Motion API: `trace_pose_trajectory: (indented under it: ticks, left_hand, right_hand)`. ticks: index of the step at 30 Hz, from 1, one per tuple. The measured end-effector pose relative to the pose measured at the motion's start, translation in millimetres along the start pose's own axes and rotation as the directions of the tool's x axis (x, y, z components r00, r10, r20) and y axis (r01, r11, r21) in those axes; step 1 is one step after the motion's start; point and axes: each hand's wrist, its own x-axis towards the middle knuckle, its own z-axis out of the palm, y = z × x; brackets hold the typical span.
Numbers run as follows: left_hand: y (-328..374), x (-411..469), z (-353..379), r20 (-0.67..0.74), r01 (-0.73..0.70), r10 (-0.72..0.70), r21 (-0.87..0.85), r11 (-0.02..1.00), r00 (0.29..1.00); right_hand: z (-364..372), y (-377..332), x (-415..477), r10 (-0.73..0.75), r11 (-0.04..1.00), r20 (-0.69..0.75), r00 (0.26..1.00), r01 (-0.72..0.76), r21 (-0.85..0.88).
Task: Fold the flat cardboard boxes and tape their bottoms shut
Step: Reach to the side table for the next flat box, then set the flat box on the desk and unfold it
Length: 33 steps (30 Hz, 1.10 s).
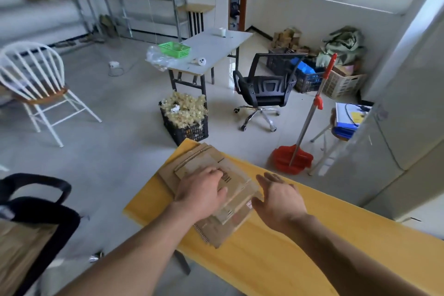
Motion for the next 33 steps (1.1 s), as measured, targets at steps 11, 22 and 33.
trace_pose_trajectory:
  ticks: [11, 22, 33]
  left_hand:
    - [-66, 66, 10, 0.046, -0.094, 0.094, 0.009, 0.996, 0.995]
    - [-153, 136, 43, 0.352, -0.241, 0.222, 0.01, 0.97, 0.909]
    - [-195, 157, 86, 0.504, -0.258, 0.236, -0.027, 0.966, 0.831]
  right_hand:
    - [30, -34, 63, 0.132, 0.99, 0.119, 0.984, -0.137, 0.039]
    - [97, -80, 110, 0.348, 0.922, 0.284, 0.893, -0.382, 0.069]
    - [163, -94, 120, 0.397, 0.879, 0.272, 0.877, -0.448, 0.161]
